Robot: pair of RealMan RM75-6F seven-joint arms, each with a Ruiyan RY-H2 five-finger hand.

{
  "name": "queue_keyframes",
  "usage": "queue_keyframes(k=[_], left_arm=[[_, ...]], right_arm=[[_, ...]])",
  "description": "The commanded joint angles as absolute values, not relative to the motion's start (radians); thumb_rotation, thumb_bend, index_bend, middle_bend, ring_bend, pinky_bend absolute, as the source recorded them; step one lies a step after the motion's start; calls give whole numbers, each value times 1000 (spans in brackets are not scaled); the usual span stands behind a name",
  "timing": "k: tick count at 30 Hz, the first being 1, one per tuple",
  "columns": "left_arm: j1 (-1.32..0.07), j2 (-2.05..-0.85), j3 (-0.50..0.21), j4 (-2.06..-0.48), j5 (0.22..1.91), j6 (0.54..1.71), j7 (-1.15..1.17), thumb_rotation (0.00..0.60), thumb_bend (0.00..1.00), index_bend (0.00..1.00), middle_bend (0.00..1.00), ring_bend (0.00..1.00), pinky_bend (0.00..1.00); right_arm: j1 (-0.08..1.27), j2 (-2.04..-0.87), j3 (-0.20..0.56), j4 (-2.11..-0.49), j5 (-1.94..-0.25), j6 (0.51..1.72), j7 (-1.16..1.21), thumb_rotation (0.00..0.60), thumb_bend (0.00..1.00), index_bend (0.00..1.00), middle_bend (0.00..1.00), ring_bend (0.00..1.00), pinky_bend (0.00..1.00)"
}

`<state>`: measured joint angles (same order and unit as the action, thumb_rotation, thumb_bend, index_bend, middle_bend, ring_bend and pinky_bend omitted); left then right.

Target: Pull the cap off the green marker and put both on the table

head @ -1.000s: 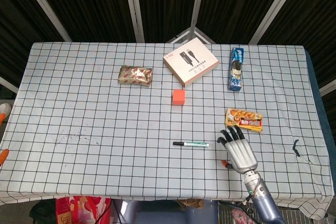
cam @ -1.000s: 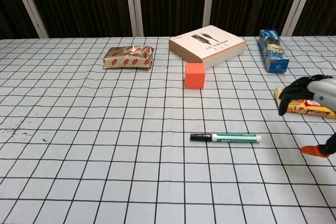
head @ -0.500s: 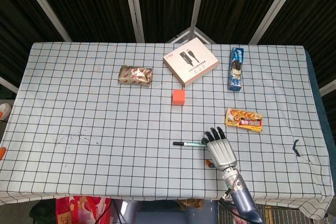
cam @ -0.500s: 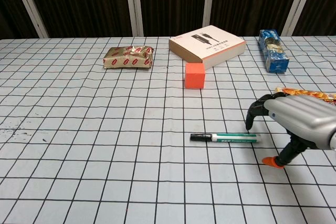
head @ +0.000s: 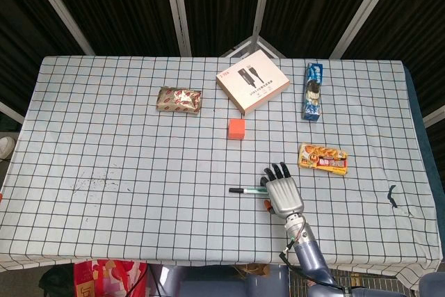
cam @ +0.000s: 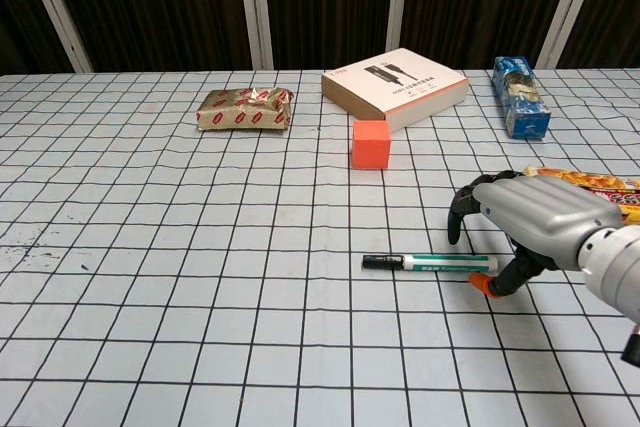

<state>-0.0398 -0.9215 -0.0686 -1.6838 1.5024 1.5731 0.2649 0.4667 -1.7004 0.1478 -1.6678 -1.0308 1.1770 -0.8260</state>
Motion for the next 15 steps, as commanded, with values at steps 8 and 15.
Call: queue_keyframes(k=[8, 15], left_arm=[[-40, -925, -63, -1680, 1505, 1571, 273, 600, 375, 37, 0, 0, 0], [-41, -923, -66, -1690, 1508, 1579, 286, 600, 375, 37, 0, 0, 0]], right_arm=[[484, -1702, 140, -1663, -1007, 1190, -823, 600, 348, 434, 195, 96, 55], [491, -1706, 134, -1633, -998, 1189, -795, 600, 348, 474, 196, 96, 56]])
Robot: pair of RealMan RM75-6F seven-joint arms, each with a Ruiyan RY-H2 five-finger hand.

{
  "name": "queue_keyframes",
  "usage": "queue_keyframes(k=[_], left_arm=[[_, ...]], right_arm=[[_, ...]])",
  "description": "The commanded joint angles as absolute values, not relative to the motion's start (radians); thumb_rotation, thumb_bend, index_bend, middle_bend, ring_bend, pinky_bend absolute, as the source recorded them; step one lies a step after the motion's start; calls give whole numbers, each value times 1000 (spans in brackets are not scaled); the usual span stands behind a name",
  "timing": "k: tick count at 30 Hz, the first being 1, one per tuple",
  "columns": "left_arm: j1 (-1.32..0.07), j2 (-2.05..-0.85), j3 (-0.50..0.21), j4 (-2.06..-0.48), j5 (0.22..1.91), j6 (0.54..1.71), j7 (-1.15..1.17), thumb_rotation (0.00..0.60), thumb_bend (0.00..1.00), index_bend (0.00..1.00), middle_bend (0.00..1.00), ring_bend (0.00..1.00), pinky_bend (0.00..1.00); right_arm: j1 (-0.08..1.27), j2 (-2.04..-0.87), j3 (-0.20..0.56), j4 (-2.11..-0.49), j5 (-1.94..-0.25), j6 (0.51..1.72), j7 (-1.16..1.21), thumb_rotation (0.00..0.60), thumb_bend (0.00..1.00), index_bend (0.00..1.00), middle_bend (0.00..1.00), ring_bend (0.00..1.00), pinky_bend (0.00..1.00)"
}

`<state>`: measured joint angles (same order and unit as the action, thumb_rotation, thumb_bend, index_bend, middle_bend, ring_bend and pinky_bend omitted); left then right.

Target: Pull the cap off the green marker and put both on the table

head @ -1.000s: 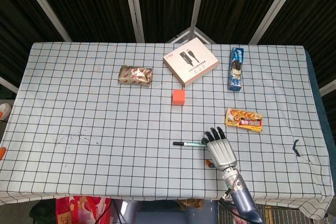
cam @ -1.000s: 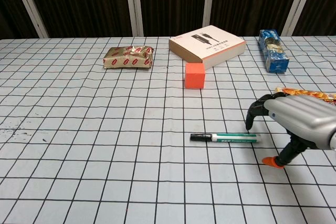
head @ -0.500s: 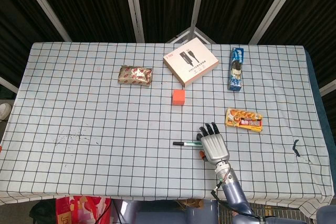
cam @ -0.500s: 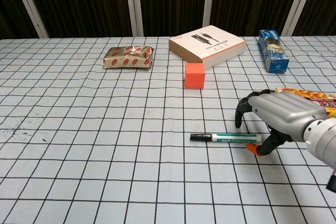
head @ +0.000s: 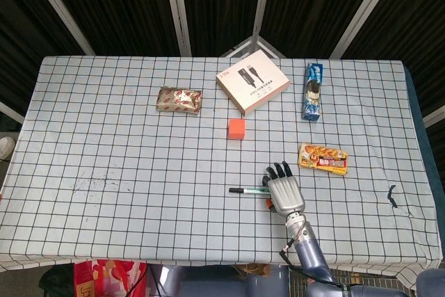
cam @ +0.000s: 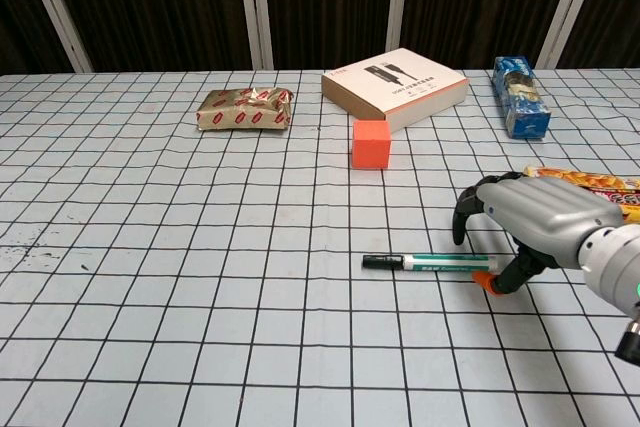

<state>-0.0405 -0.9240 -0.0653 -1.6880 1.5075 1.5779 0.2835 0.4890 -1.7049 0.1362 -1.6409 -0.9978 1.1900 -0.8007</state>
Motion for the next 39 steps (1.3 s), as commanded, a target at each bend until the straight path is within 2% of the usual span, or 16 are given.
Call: queue_keyframes(k=[1, 39], left_arm=[[-41, -922, -67, -1693, 1508, 1581, 290, 600, 375, 37, 0, 0, 0], [-44, -925, -66, -1703, 1493, 1576, 331, 600, 375, 38, 0, 0, 0]], right_arm=[[492, -1708, 133, -1627, -997, 1189, -790, 600, 348, 476, 195, 96, 56], [519, -1749, 120, -1549, -982, 1184, -740, 600, 350, 546, 195, 96, 58]])
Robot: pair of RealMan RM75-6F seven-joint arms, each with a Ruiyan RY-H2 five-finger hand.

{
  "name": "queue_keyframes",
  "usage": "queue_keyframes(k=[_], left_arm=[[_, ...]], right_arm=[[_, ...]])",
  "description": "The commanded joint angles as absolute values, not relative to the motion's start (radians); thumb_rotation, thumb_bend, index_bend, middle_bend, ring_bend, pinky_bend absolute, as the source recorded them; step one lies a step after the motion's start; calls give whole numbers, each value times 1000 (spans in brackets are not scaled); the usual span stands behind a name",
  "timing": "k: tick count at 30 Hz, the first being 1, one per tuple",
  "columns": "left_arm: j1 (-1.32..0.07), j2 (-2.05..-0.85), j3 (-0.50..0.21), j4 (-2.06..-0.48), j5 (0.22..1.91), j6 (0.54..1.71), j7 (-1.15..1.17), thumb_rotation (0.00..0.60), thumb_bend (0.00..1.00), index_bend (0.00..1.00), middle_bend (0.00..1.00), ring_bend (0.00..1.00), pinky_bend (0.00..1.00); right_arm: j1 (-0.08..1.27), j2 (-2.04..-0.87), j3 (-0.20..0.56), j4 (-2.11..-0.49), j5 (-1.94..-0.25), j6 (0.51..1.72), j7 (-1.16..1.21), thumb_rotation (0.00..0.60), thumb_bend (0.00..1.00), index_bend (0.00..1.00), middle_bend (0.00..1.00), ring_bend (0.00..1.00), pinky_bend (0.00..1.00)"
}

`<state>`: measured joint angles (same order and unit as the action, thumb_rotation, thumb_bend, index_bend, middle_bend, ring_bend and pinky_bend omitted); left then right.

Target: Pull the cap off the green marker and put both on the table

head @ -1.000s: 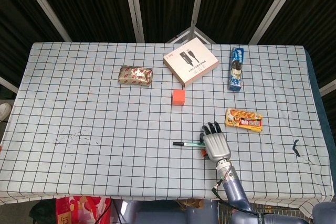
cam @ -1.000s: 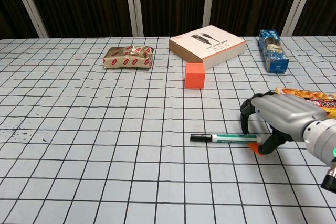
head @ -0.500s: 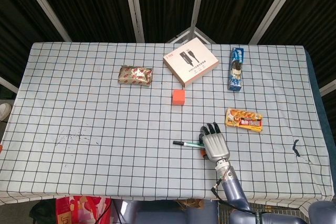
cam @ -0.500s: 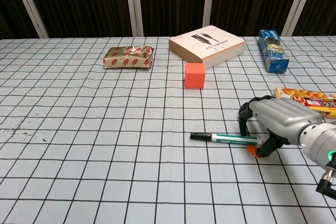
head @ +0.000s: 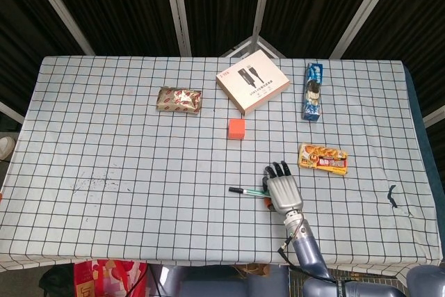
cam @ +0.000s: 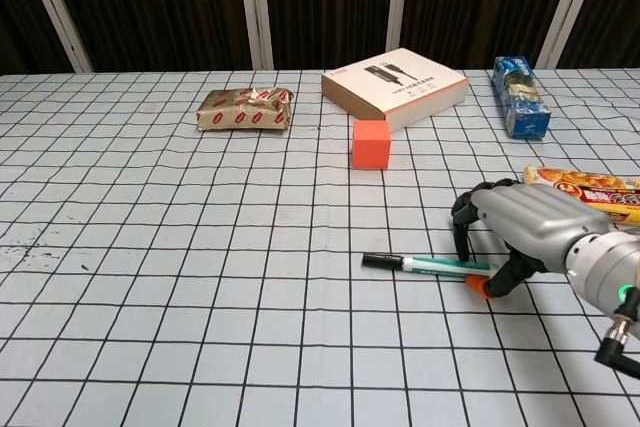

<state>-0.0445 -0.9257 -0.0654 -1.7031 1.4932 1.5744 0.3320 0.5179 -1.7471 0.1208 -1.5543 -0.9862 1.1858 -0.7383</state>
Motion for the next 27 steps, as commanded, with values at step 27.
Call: queue_keyframes(k=[27], left_arm=[[-53, -933, -62, -1724, 1520, 1578, 350, 600, 375, 42, 0, 0, 0]], right_arm=[[501, -1669, 128, -1613, -1017, 1162, -592, 600, 433, 720, 195, 127, 56]])
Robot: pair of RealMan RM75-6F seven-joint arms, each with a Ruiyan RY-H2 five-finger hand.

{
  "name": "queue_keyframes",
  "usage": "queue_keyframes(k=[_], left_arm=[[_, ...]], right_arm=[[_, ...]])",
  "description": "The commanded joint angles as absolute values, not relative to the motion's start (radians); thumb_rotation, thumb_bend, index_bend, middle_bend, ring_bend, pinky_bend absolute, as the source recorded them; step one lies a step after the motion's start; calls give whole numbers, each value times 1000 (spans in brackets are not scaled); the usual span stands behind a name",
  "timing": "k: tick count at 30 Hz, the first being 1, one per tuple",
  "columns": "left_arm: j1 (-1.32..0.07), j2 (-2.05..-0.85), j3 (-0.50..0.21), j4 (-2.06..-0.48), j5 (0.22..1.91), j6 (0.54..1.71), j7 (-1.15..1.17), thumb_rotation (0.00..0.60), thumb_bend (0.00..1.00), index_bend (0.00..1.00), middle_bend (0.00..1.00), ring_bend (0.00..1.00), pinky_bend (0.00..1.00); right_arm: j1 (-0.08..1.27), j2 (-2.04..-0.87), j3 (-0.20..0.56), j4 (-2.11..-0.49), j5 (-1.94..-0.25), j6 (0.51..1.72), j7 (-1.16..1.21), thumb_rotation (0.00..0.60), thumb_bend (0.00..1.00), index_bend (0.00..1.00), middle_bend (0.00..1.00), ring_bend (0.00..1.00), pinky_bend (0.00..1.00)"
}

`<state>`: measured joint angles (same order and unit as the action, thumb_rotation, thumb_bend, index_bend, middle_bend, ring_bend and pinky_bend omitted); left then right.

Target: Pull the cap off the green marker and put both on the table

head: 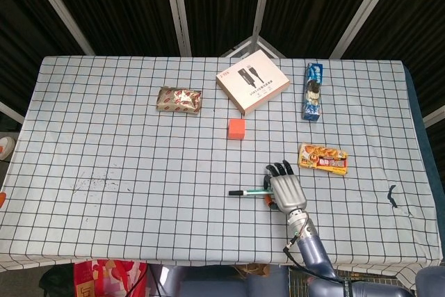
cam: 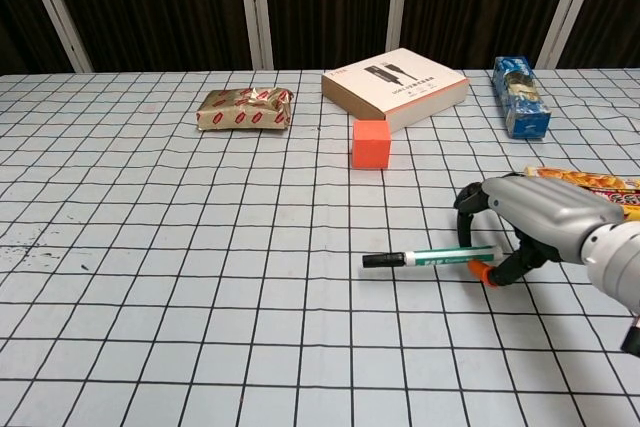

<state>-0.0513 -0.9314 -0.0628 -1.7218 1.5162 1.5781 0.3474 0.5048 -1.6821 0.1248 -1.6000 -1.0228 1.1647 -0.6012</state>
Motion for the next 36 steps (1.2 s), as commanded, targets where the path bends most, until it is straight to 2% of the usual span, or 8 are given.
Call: queue_keyframes(k=[1, 10, 21, 27, 30, 36], left_arm=[[-54, -934, -61, -1725, 1523, 1578, 351, 600, 375, 42, 0, 0, 0], [-75, -961, -62, -1738, 1589, 1587, 349, 600, 373, 50, 0, 0, 0], [-118, -1047, -51, -1808, 1692, 1569, 353, 600, 361, 137, 58, 0, 0], [-137, -1062, -51, -1859, 1723, 1550, 375, 600, 359, 186, 93, 0, 3], [-143, -1071, -52, -1884, 1739, 1549, 380, 600, 356, 210, 112, 0, 57], [-149, -1094, -58, -1887, 1750, 1555, 378, 600, 352, 228, 138, 0, 62]], right_arm=[[500, -1664, 129, -1618, -1015, 1161, -588, 600, 433, 720, 195, 127, 57], [497, -1606, 148, -1703, -1010, 1171, -562, 600, 433, 720, 196, 127, 56], [542, -1540, 178, -1954, -983, 1255, -751, 600, 433, 720, 197, 128, 56], [590, -1584, 216, -2026, -916, 1315, -873, 600, 450, 720, 197, 128, 57], [625, -1633, 238, -2043, -873, 1355, -945, 600, 468, 720, 197, 128, 57], [694, -1740, 292, -2072, -795, 1435, -1048, 600, 467, 720, 196, 128, 57]])
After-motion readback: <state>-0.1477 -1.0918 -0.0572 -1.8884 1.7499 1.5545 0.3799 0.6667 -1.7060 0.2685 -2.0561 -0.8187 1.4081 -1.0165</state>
